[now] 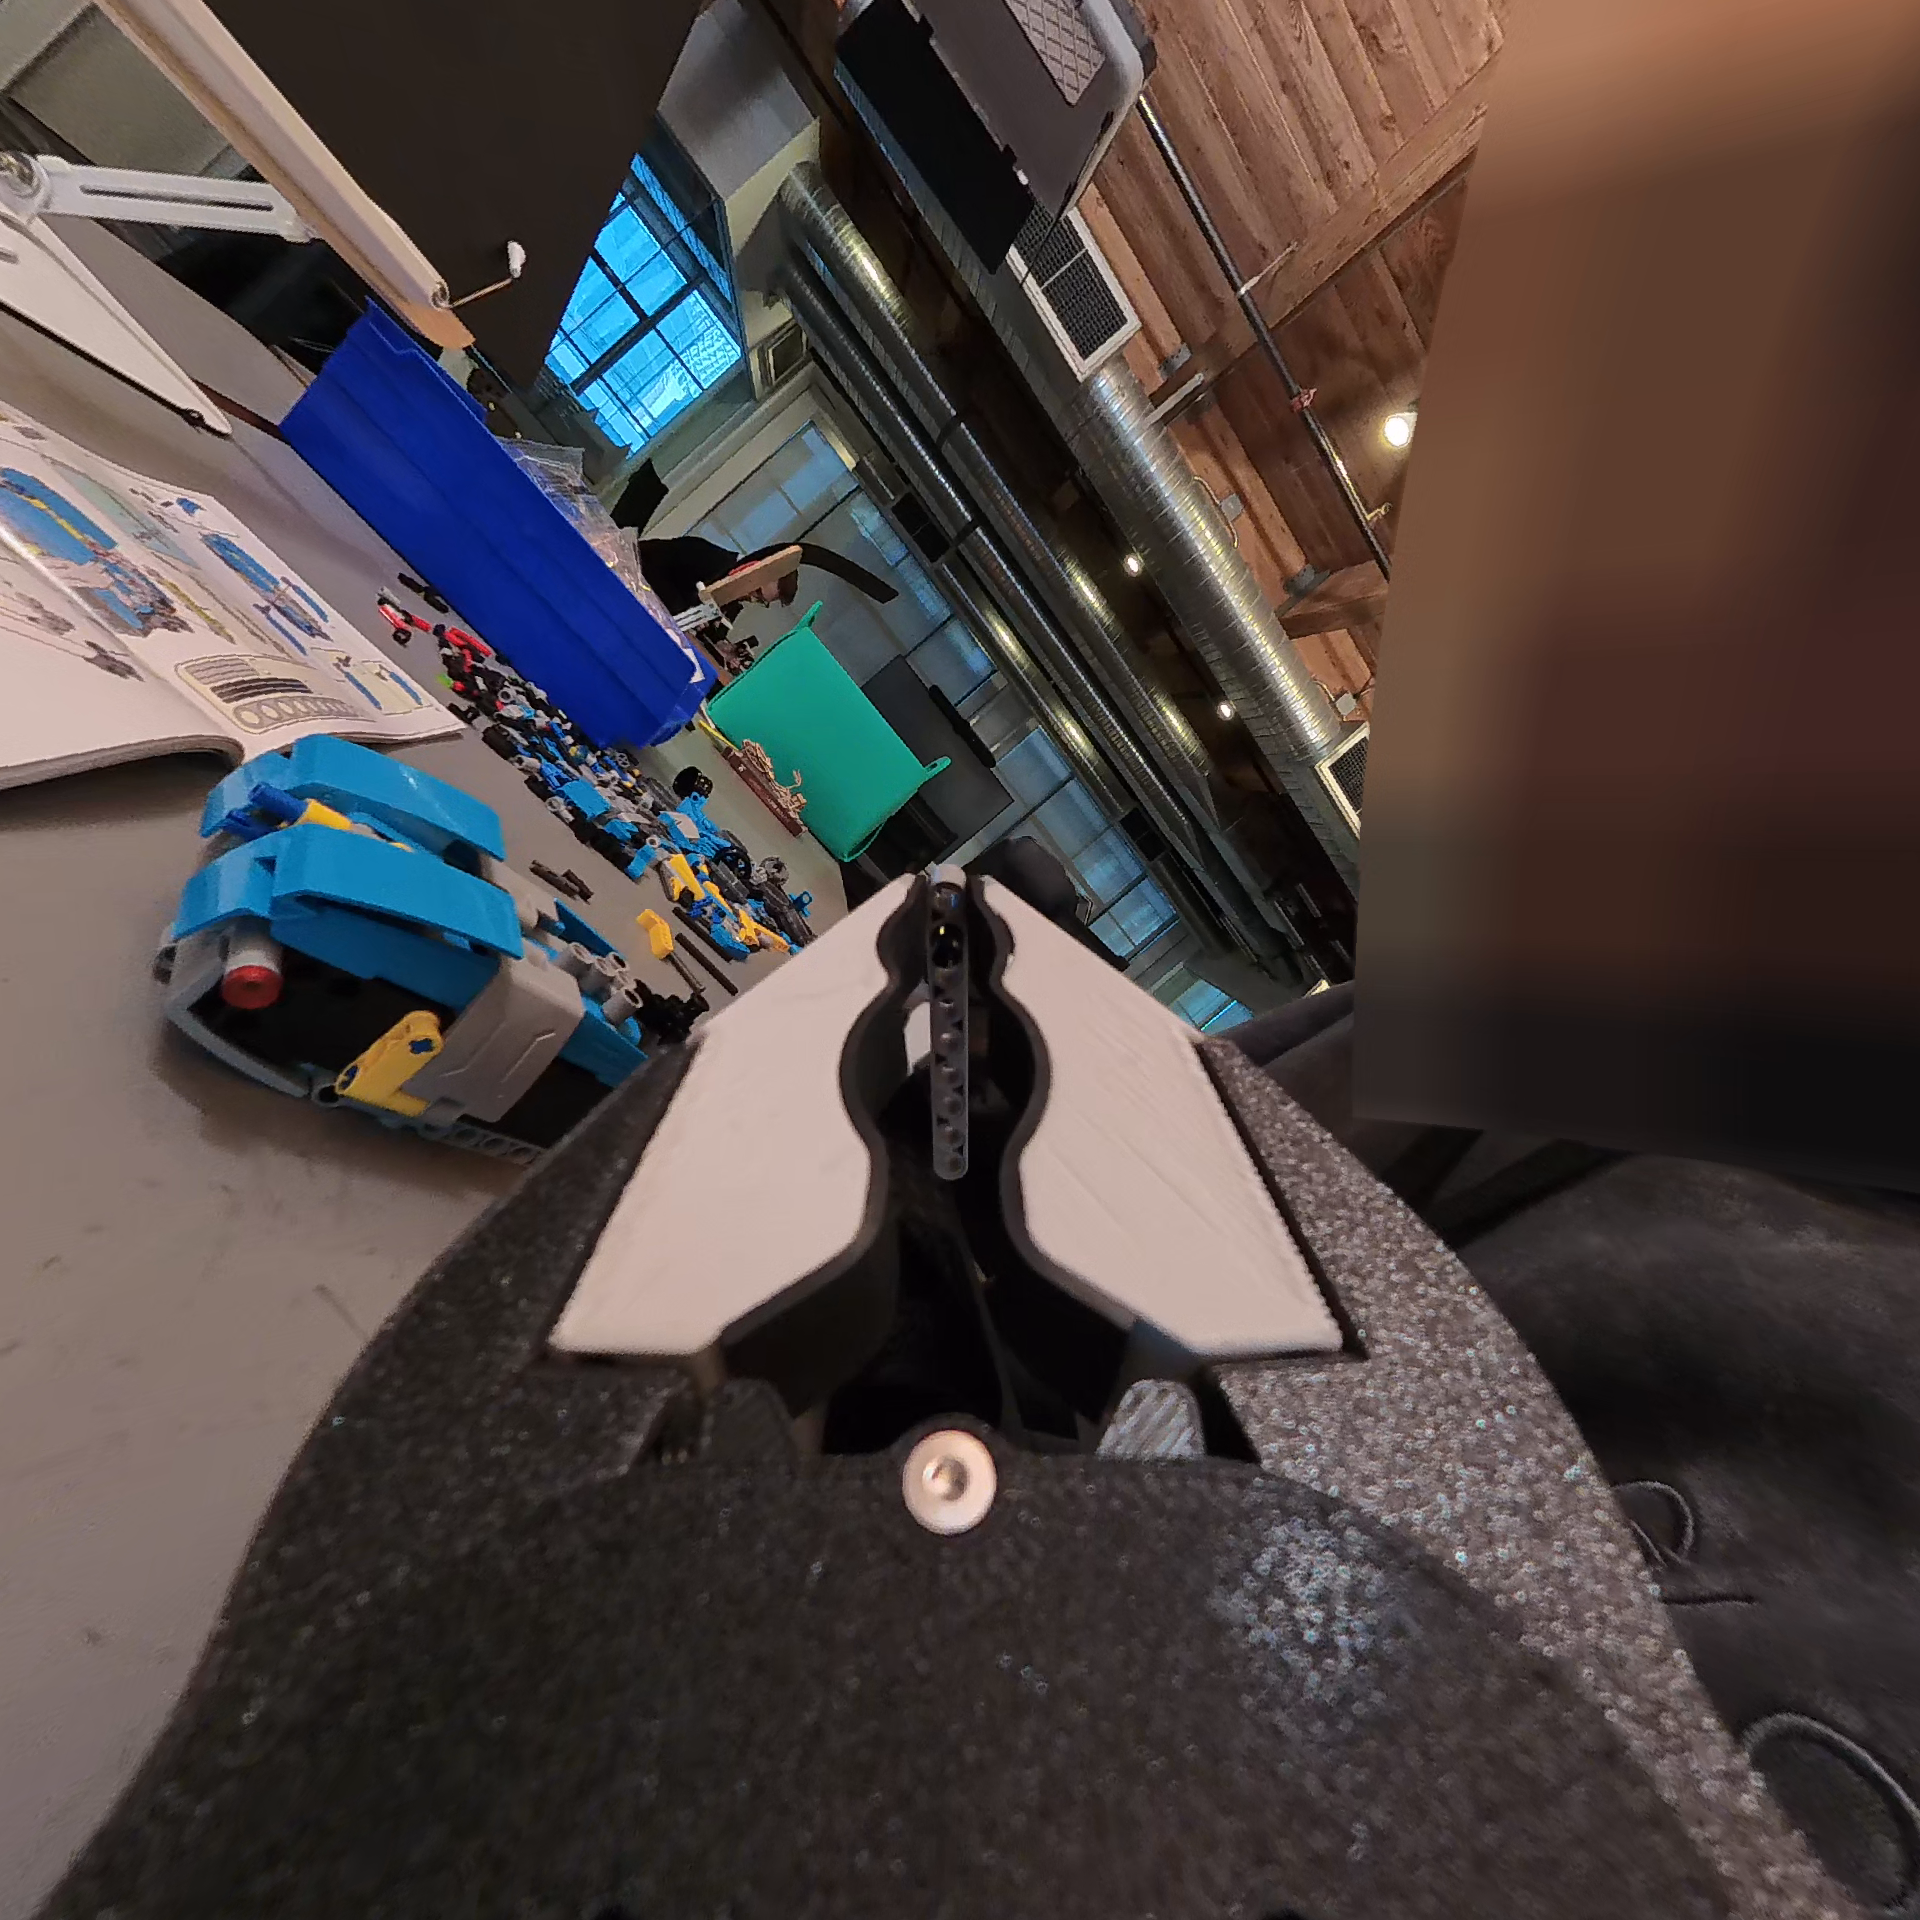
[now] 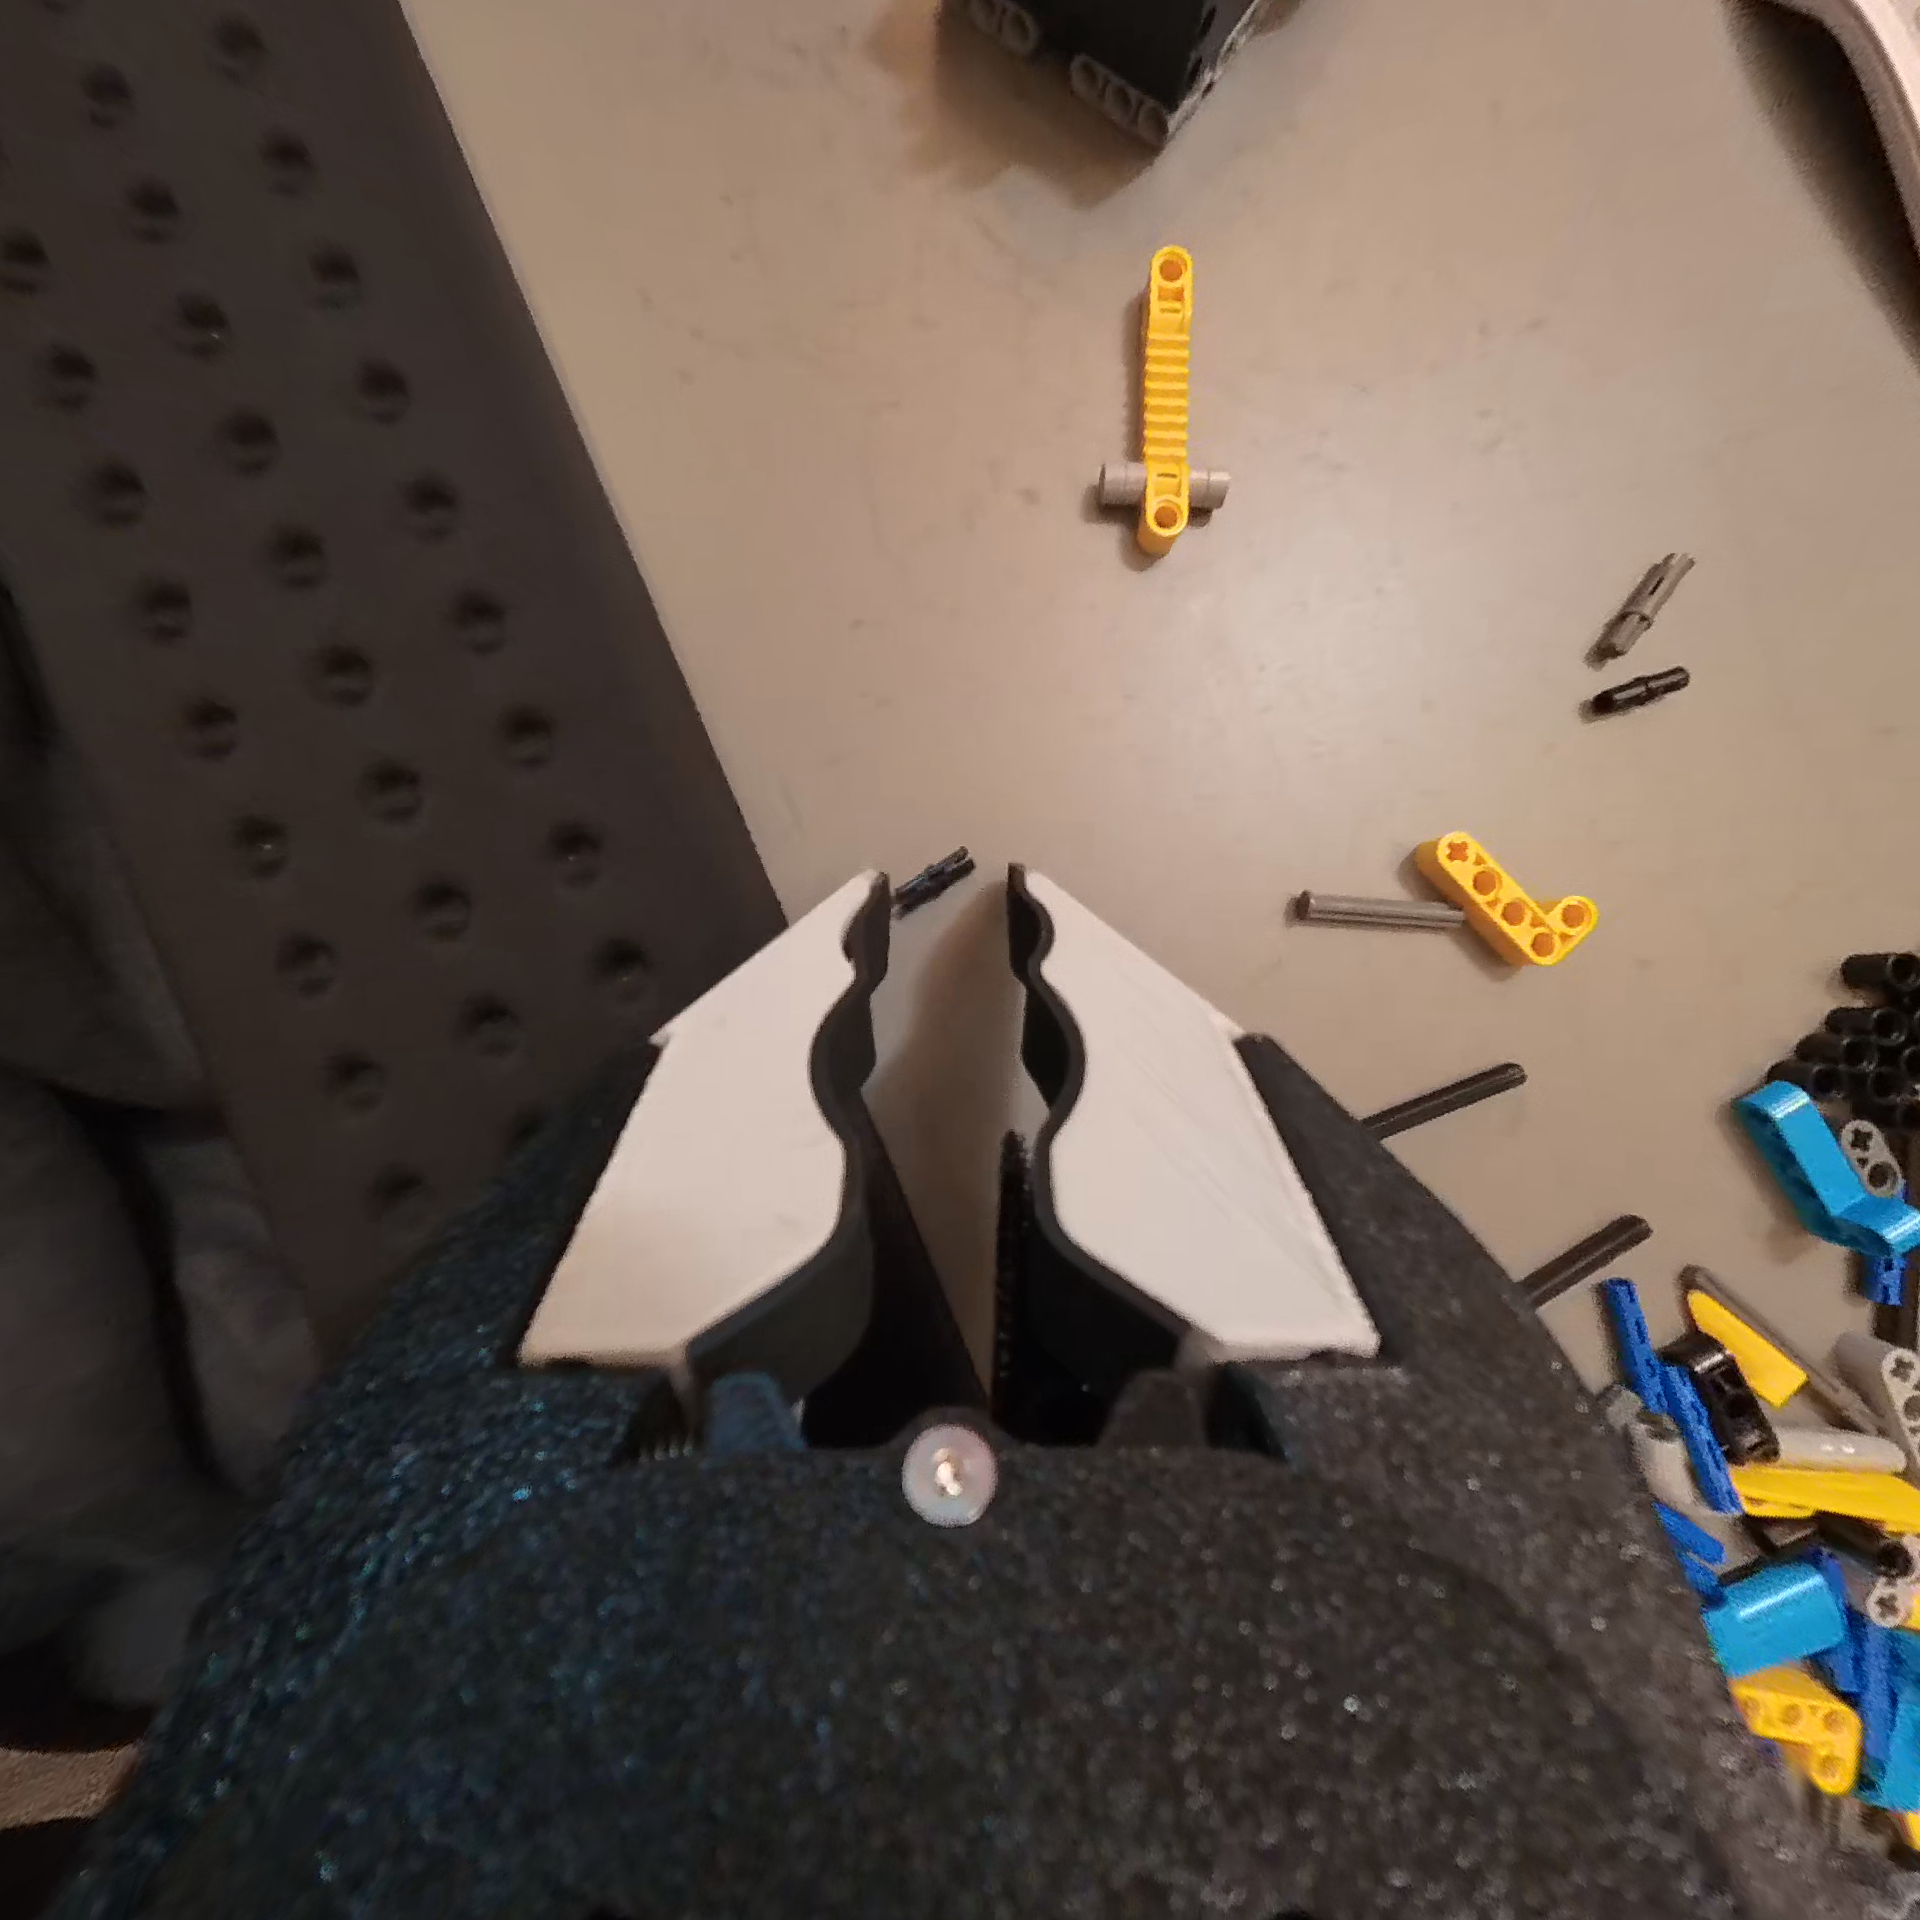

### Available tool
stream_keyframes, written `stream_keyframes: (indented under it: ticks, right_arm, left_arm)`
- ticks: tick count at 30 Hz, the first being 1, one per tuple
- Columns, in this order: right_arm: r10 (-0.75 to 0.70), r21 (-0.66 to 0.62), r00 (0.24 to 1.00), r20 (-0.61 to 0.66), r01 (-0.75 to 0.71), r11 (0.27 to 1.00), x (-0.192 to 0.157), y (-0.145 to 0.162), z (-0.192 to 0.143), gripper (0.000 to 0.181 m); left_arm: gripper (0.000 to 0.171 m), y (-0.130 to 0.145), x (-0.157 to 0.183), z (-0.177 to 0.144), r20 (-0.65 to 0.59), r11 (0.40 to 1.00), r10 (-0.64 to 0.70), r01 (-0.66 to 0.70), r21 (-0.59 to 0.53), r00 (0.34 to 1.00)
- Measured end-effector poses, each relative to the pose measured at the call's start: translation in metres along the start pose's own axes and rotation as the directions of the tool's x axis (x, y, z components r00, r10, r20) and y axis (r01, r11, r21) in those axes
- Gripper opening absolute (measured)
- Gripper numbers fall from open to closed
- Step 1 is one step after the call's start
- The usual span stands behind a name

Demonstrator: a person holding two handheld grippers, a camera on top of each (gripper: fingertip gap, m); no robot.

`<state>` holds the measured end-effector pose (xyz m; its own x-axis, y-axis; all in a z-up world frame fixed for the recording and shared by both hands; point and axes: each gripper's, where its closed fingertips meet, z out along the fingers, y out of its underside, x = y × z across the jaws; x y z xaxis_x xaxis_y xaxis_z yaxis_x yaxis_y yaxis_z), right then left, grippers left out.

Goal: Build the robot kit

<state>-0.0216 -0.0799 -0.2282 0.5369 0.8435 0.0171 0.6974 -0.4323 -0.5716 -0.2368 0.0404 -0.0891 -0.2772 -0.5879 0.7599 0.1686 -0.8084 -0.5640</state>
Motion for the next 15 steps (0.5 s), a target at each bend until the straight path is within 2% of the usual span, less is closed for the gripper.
stream_keyframes:
  ticks: [9,15]
  right_arm:
    - [0.100,0.023,0.995,-0.007,-0.100,0.995,0.010,-0.001,0.004,0.005]
    - [0.132,0.027,0.991,0.019,-0.133,0.991,0.010,-0.004,0.006,0.005]
  left_arm:
    - [0.006,0.002,0.001,0.001,-0.001,1.000,0.005,-0.005,-0.011,1.000]
    - [0.006,0.011,0.004,0.008,-0.001,0.998,0.029,-0.029,-0.059,1.000]
